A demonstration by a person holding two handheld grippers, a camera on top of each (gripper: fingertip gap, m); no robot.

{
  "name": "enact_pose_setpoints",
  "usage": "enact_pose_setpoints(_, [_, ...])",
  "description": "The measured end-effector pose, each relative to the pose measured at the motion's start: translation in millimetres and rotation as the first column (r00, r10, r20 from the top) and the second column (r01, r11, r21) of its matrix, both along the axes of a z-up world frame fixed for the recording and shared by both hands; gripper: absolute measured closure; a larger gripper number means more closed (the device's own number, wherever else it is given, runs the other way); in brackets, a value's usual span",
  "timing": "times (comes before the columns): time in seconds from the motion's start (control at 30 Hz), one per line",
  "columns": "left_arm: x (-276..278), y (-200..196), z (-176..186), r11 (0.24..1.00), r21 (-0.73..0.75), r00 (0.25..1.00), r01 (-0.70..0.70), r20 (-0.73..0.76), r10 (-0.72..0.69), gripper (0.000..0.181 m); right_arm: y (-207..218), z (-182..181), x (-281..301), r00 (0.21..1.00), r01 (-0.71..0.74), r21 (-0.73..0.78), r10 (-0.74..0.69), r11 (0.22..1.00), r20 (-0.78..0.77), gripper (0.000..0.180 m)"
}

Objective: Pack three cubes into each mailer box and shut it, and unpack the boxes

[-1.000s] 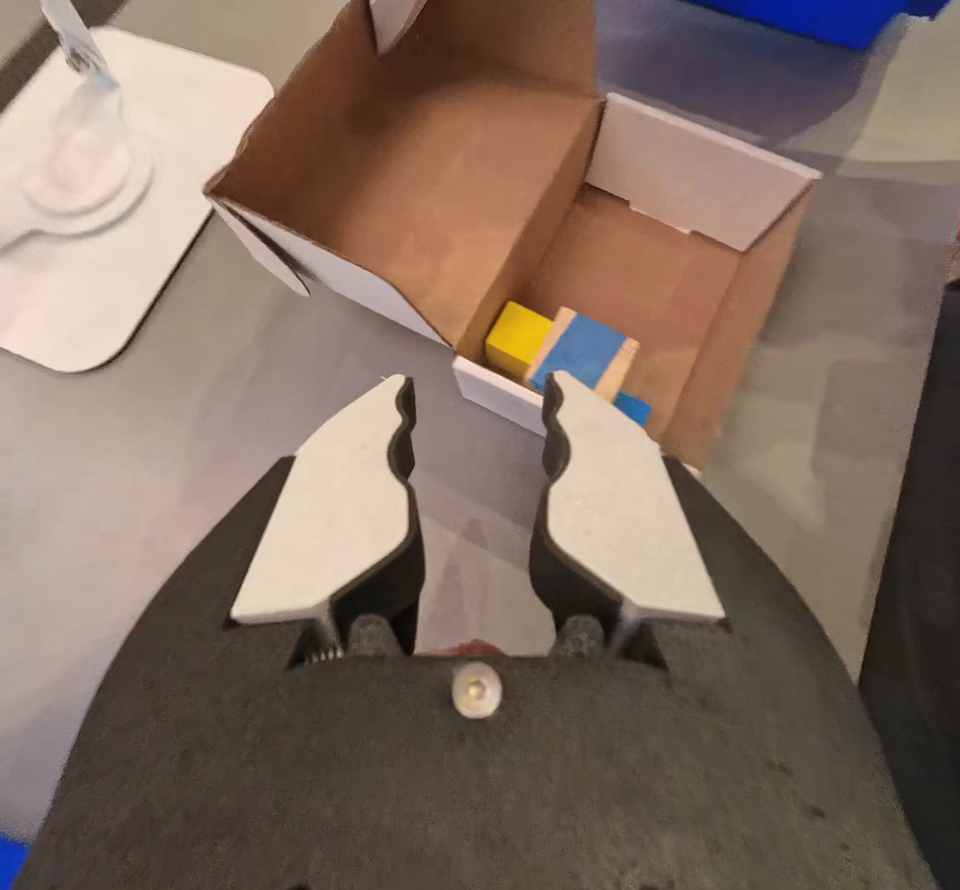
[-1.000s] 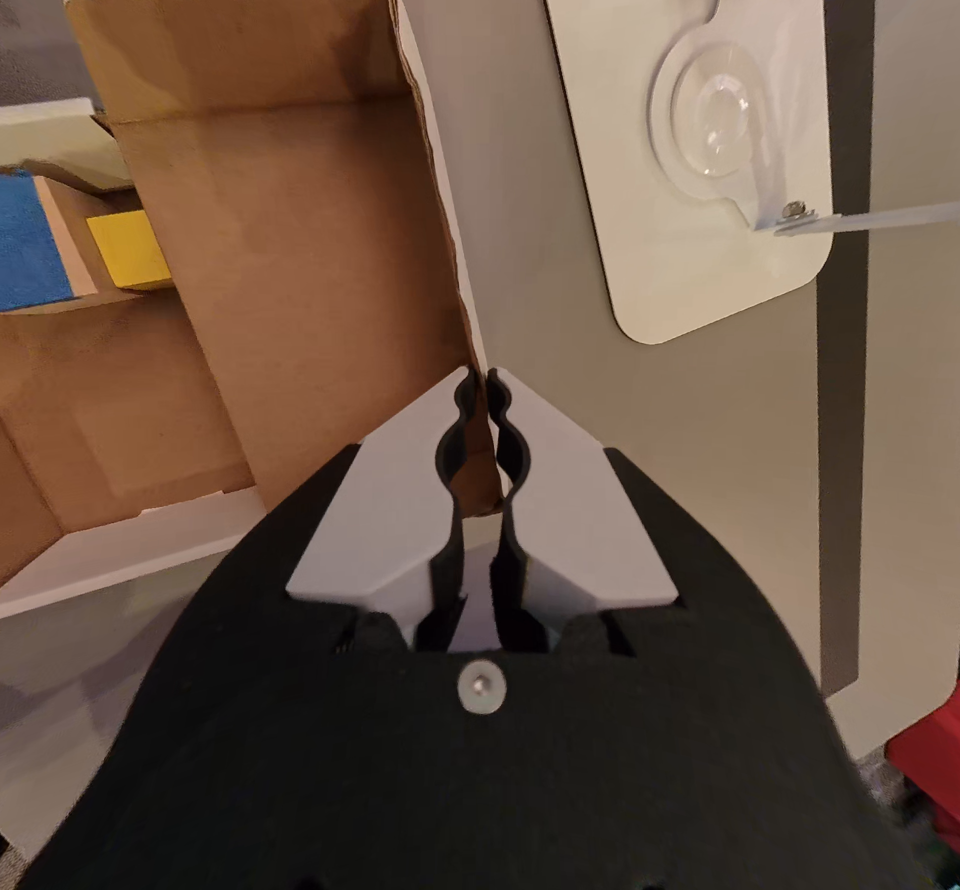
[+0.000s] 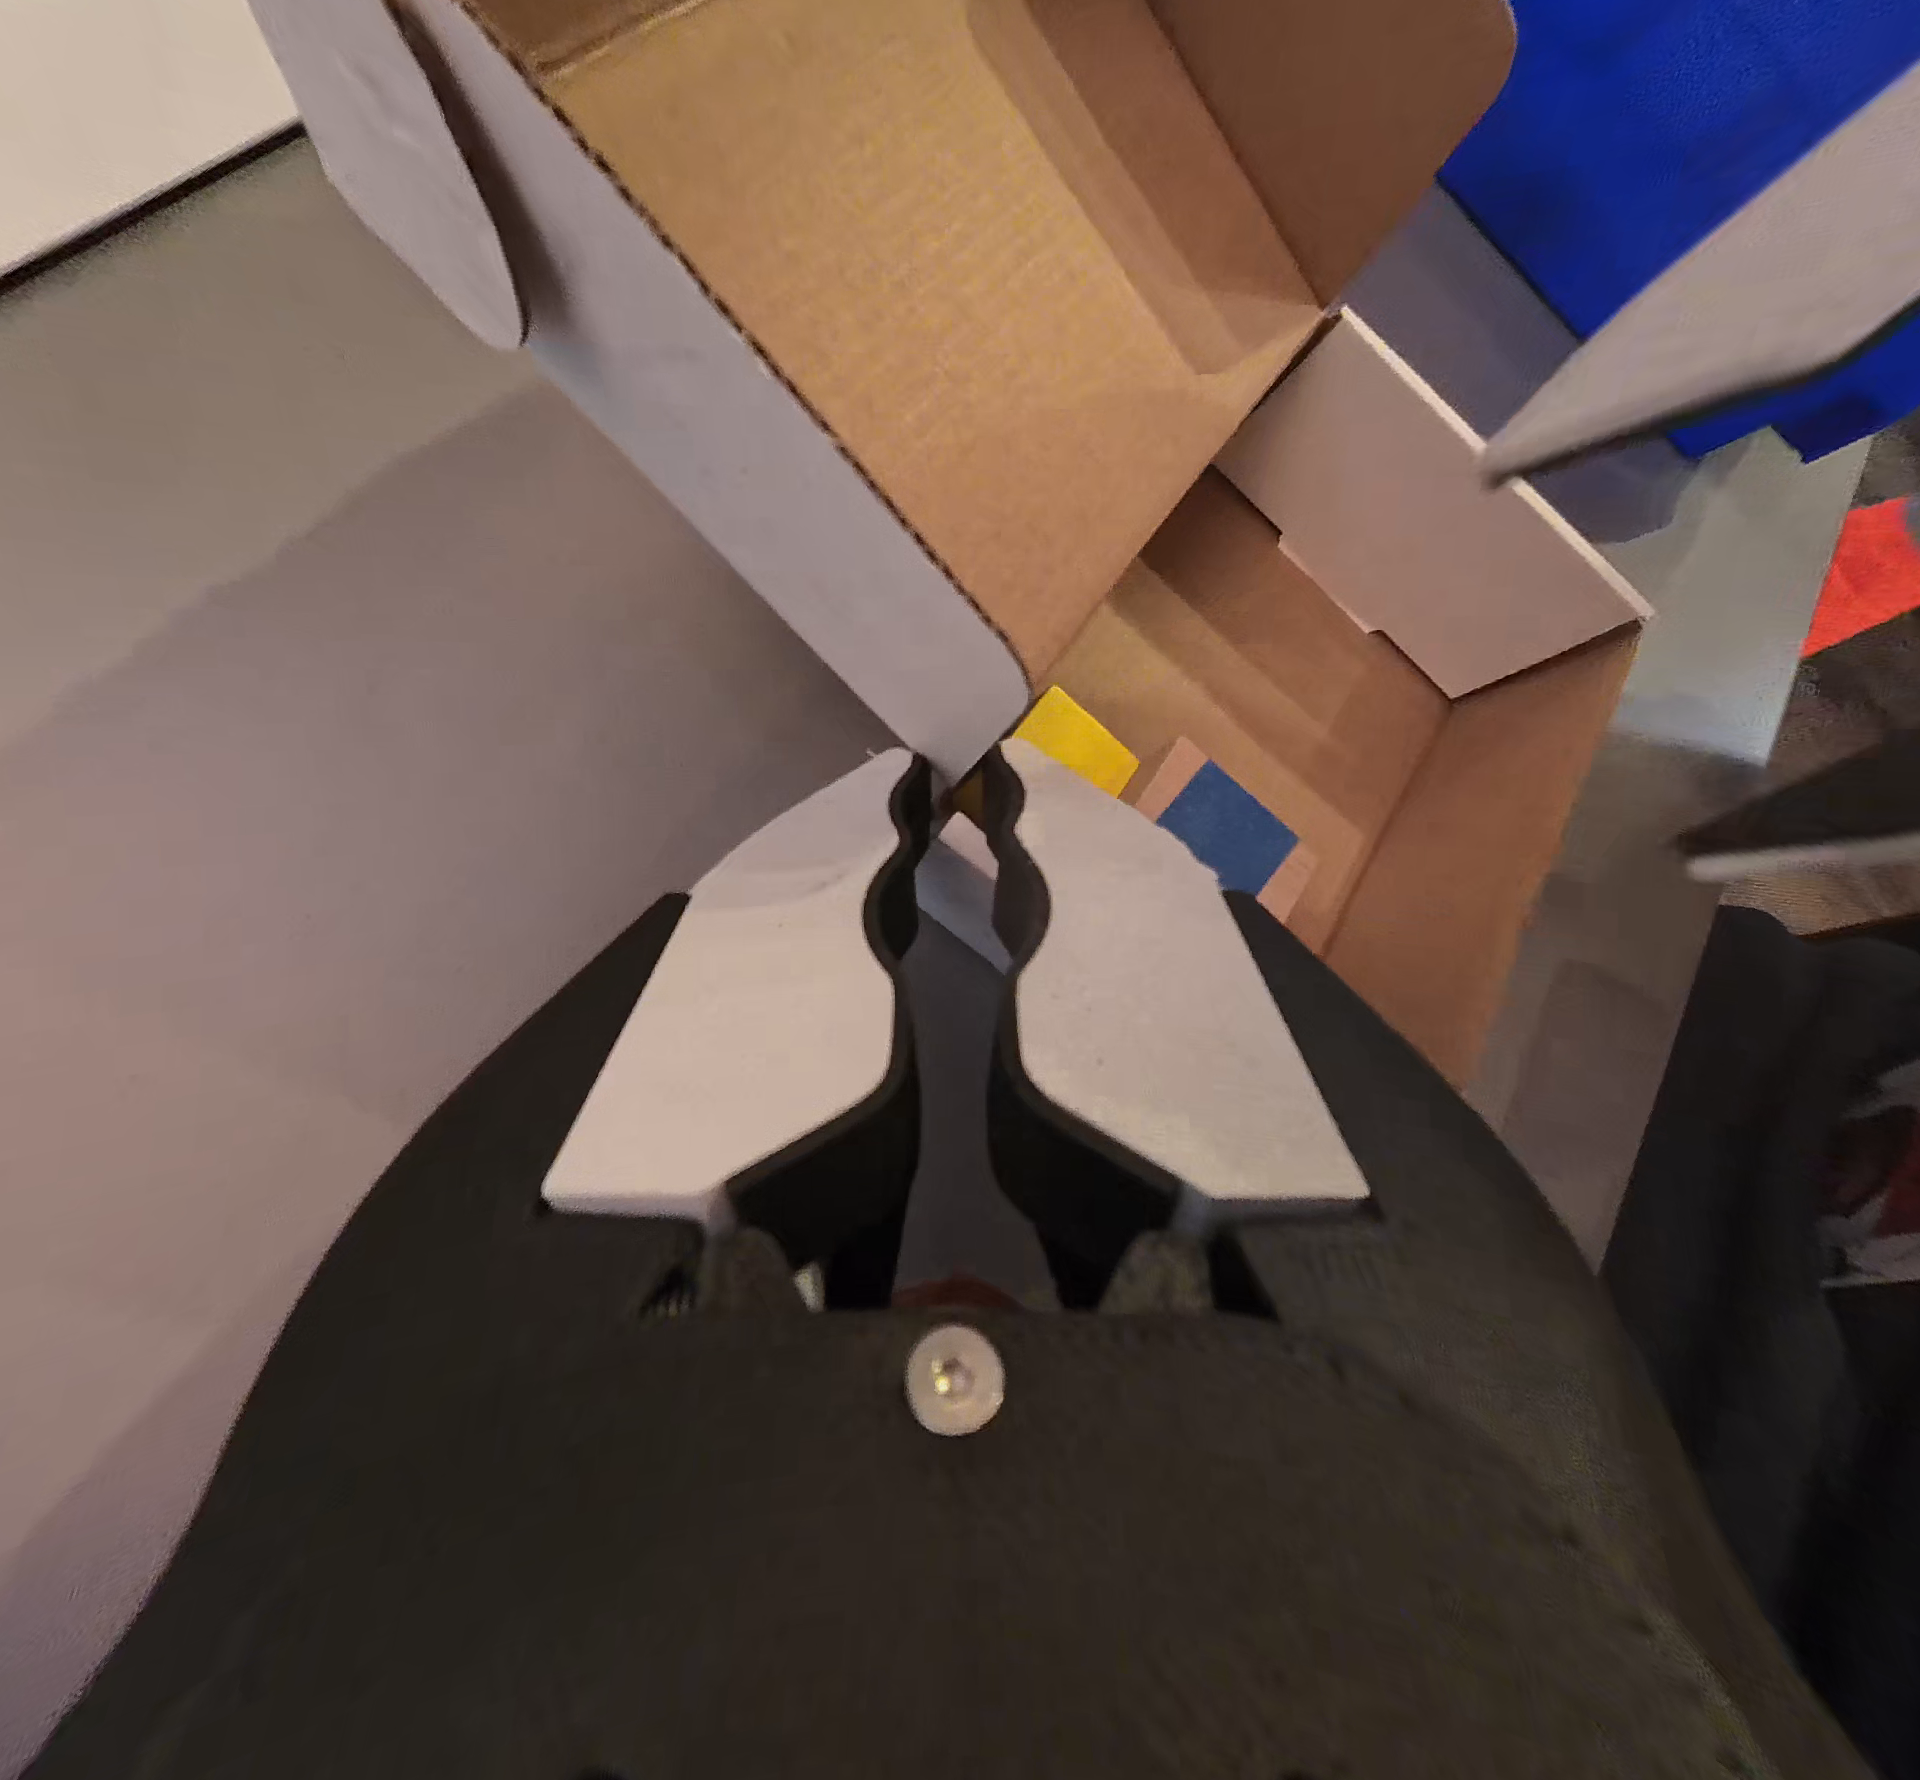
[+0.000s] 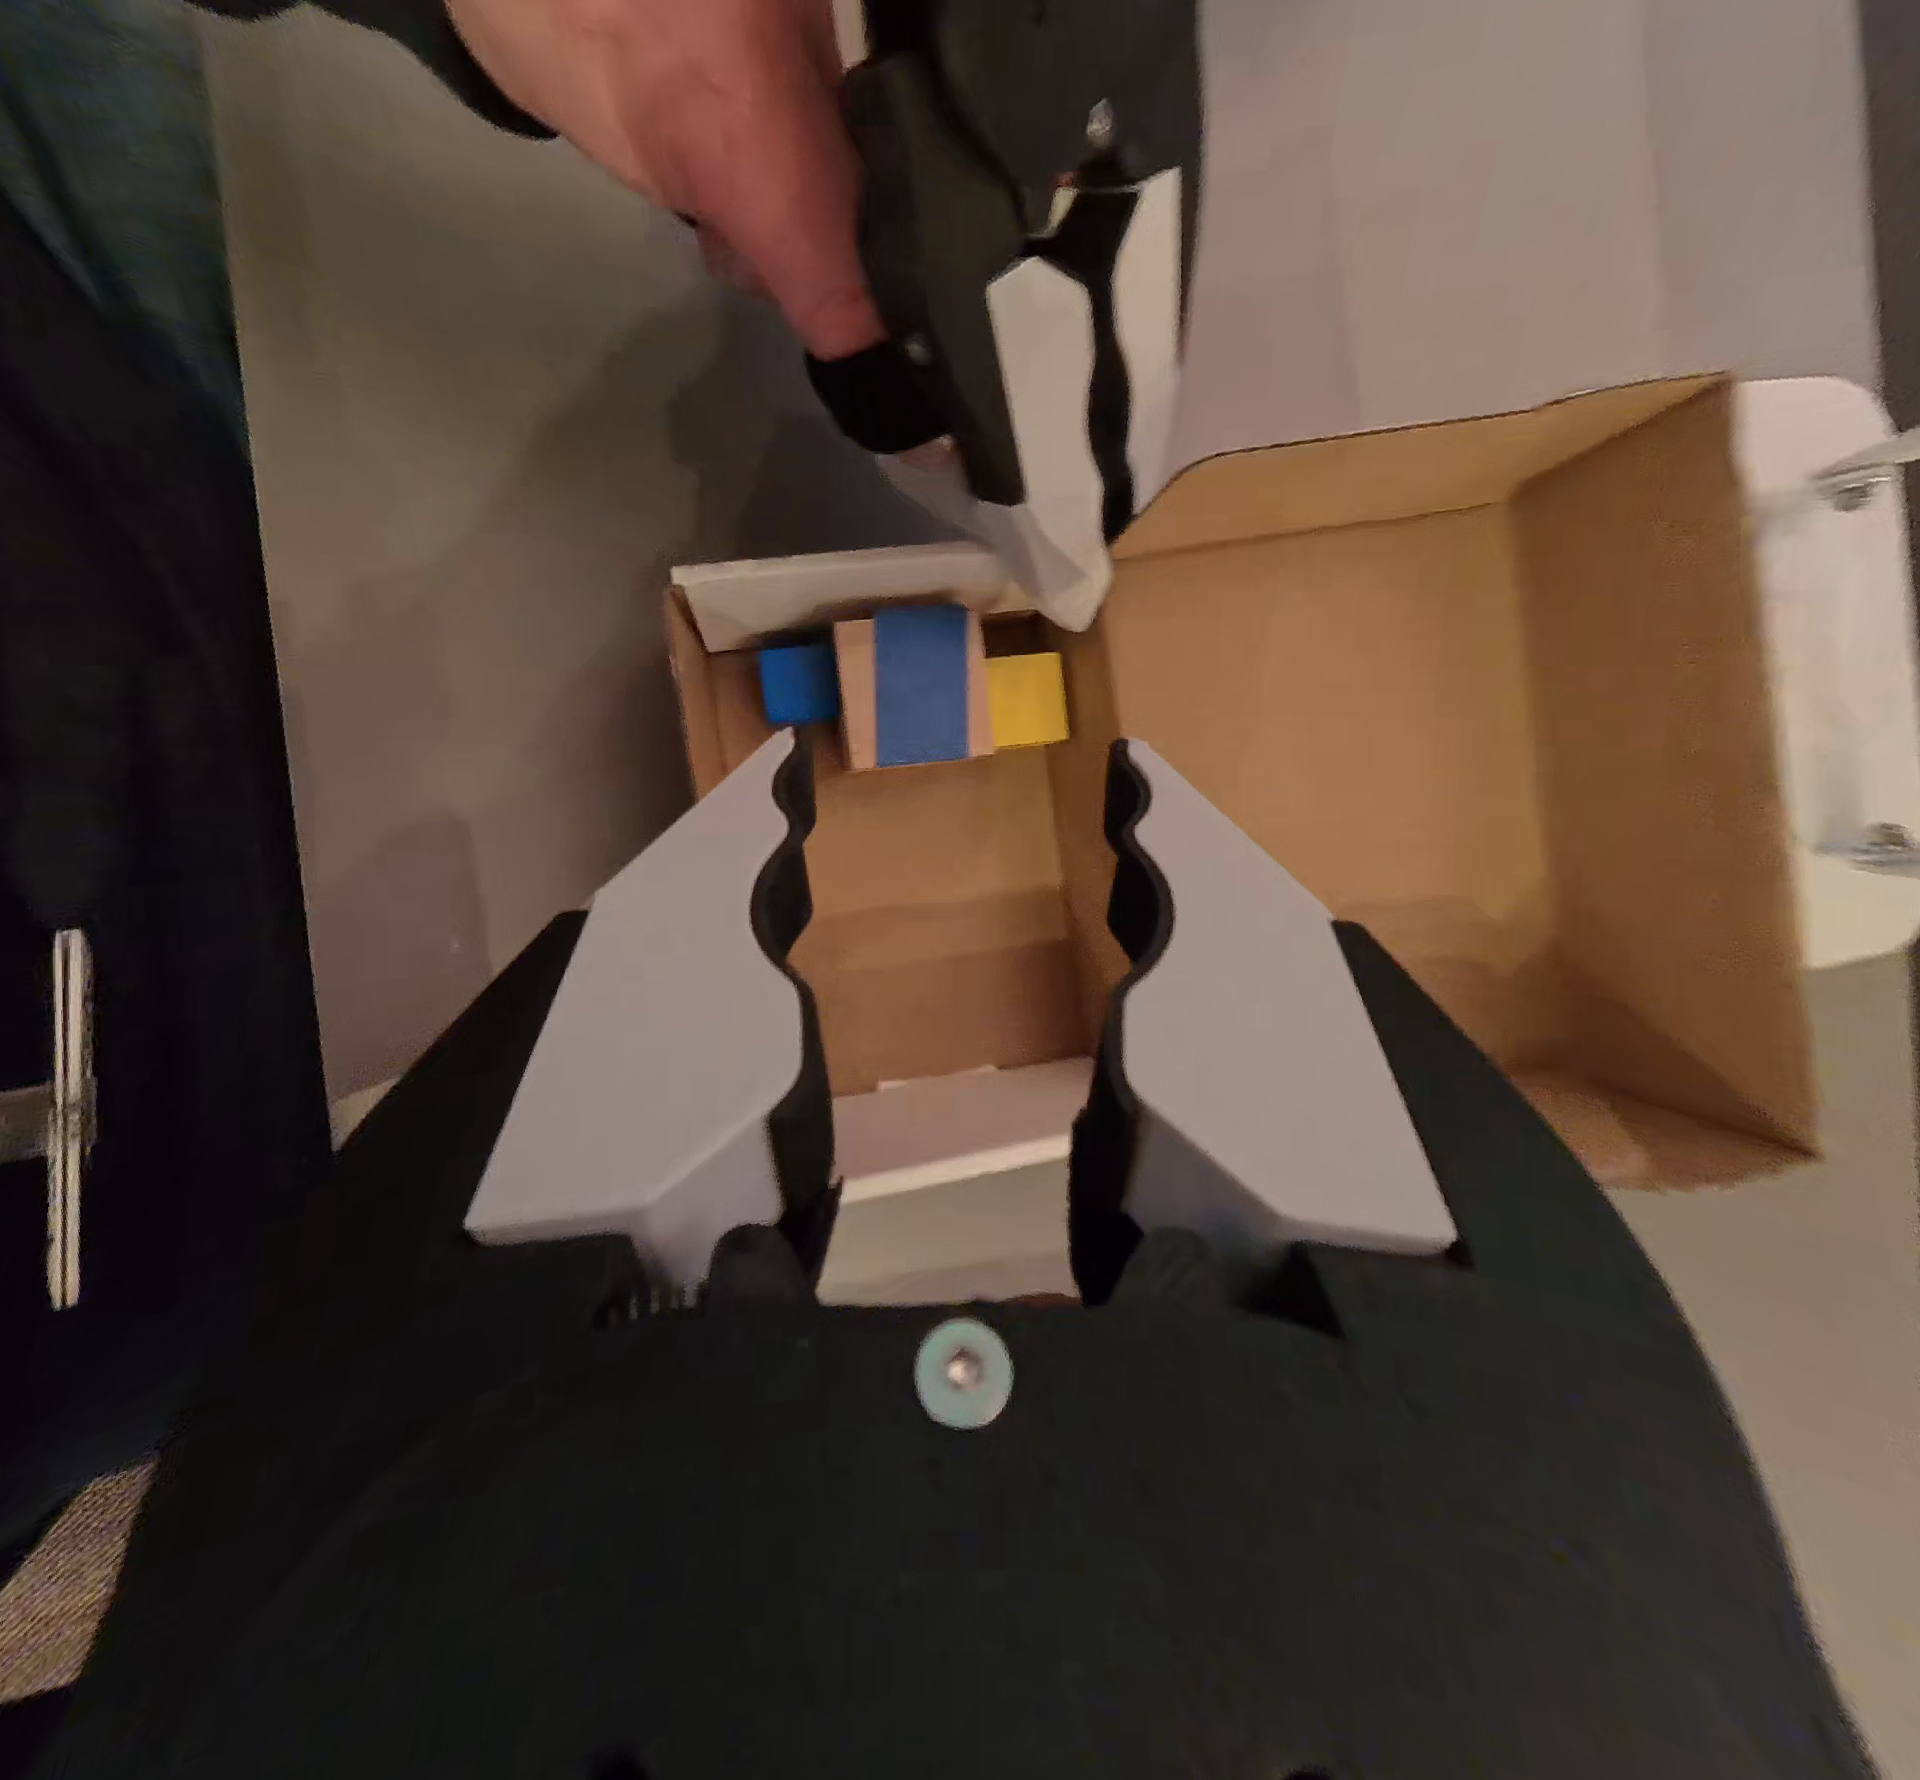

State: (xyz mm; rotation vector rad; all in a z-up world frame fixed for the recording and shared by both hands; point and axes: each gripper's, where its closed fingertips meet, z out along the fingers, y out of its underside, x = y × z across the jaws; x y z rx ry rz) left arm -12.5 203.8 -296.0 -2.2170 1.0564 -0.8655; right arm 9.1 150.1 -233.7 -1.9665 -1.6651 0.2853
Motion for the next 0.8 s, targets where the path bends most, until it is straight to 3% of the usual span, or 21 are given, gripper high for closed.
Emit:
enact_pose_setpoints(0.03, [-1,0,0,1.000,0.004,1.000,-0.007,-0.005,0.007,0.171,-3,-8,-3,1.000,-0.006,-0.014,0.006,1.000,0.011,0.123])
enact_pose_setpoints(0.37, [-2,1,0,1.000,0.004,1.000,-0.021,-0.003,0.021,0.171,-11,-60,-19,0.989,-0.085,-0.107,0.097,0.991,0.110,0.128])
enact_pose_setpoints(0.47, [-2,2,0,1.000,0.004,1.000,-0.020,-0.001,0.020,0.171,-1,-63,-20,0.989,-0.067,-0.102,0.079,0.993,0.122,0.133])
enact_pose_setpoints(0.63, [-2,2,0,1.000,0.007,1.000,-0.014,-0.005,0.014,0.171,7,-65,-19,0.989,-0.061,-0.111,0.076,0.992,0.130,0.124])
enact_pose_setpoints(0.77, [-2,2,0,1.000,0.005,1.000,-0.013,-0.001,0.013,0.171,3,-75,-17,0.984,-0.052,-0.166,0.079,0.985,0.161,0.130])
enact_pose_setpoints(0.8, [-2,2,0,1.000,0.007,1.000,-0.012,-0.002,0.012,0.171,3,-74,-19,0.985,-0.060,-0.158,0.084,0.986,0.149,0.138])
